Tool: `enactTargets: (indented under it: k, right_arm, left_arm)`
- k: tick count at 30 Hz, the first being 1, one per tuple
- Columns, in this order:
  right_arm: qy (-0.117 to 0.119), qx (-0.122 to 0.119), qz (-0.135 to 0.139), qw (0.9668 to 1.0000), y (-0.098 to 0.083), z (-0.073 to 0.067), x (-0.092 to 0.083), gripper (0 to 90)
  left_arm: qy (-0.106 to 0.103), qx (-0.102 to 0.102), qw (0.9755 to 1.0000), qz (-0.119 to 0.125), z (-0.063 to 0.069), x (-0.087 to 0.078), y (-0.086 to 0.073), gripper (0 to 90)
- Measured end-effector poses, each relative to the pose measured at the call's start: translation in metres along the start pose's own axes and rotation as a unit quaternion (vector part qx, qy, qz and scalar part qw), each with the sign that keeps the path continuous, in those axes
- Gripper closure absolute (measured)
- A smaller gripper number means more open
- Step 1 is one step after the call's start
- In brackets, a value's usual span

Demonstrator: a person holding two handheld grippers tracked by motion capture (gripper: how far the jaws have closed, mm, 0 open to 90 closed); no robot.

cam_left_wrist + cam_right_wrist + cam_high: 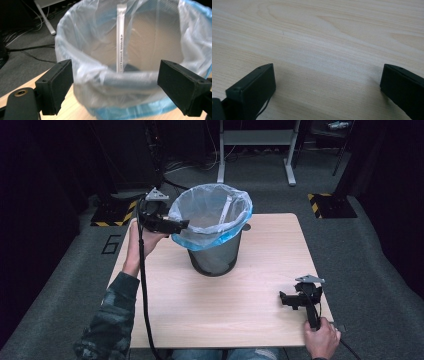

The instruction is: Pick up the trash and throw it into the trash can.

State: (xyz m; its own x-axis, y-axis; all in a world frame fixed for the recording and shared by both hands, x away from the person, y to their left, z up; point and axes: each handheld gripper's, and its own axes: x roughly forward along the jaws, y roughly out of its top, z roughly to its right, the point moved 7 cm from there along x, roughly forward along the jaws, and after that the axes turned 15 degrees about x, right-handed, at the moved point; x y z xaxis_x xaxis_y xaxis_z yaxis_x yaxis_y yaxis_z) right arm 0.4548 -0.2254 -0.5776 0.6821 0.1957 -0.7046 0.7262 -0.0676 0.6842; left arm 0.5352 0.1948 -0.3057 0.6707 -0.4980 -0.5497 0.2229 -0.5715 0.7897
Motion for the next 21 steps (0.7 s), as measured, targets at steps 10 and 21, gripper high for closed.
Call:
enactTargets:
  k: [10, 21]
  right_arm:
    - [-0.001, 0.001, 0.000, 1.0000, 0.000, 0.000, 0.000, 0.0]
    - [-0.002, 0.001, 0.000, 1.0000, 0.000, 0.000, 0.000, 0.0]
  left_arm:
    - [0.015, -0.011, 0.9997, -0.015, -0.003, 0.000, -0.037, 10.2]
    - [0.015, -0.043, 0.9983, -0.035, -0.002, 0.007, -0.092, 8.9]
